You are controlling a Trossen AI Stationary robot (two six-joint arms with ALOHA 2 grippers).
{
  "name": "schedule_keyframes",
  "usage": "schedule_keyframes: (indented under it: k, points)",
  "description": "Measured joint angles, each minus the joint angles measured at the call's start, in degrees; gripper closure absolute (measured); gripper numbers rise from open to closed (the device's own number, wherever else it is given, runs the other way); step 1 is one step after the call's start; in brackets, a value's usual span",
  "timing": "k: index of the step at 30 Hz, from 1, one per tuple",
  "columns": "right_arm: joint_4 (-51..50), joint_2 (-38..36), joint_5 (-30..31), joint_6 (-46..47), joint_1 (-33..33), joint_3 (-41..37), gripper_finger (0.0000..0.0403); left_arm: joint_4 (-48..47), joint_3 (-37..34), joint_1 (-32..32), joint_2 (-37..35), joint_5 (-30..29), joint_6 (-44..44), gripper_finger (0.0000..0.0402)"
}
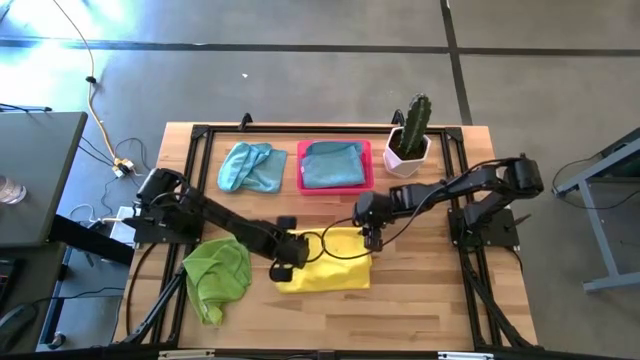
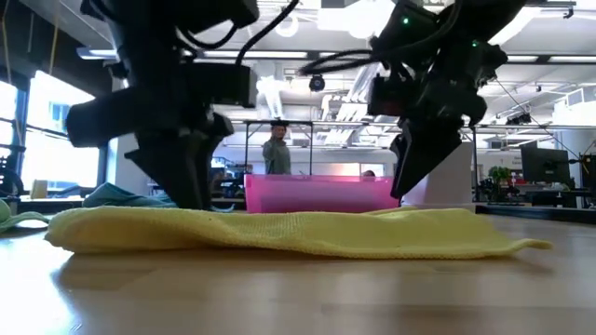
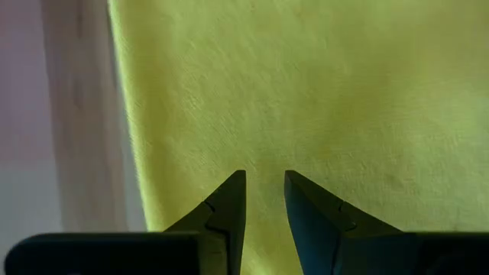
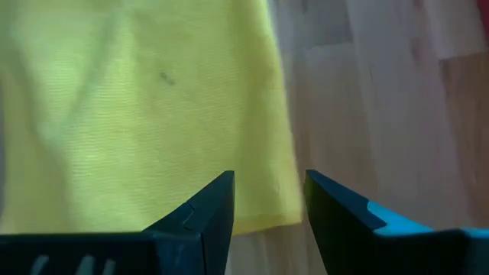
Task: Fold microfiber towels
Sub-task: Fold the yellow microfiber cloth
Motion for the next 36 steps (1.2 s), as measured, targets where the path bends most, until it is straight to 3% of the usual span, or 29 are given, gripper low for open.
schedule_keyframes:
  k: [4, 9, 14, 19, 23, 36]
  points:
    - [-0.1, 0.0, 0.2, -1.0, -1.2, 0.0, 0.0253, 1.7, -2.5, -1.8, -3.9, -1.1, 0.7, 0.0321]
    - [0.1, 0.0, -0.1, -2.3, -2.4, 0.0, 0.0253, 3.6, -10.1, -3.3, -14.1, -8.6, -3.2, 0.0321]
    - [1.5, 0.0, -1.8, -2.6, -2.8, 0.0, 0.0253, 17.8, -20.5, -1.7, -22.2, -11.5, -4.8, 0.0321]
    - [2.5, -0.1, -2.8, -4.0, -2.7, 0.0, 0.0253, 24.1, -24.1, 0.7, -22.9, -11.1, -6.6, 0.0317]
    - [3.5, -0.1, -2.9, -4.6, -2.7, 0.0, 0.0253, 23.1, -24.2, 3.4, -22.3, -10.3, -11.3, 0.0291]
    - [4.8, -0.1, -3.2, -4.5, -2.7, 0.0, 0.0253, 24.1, -24.2, 5.2, -20.5, -6.6, -8.8, 0.0212]
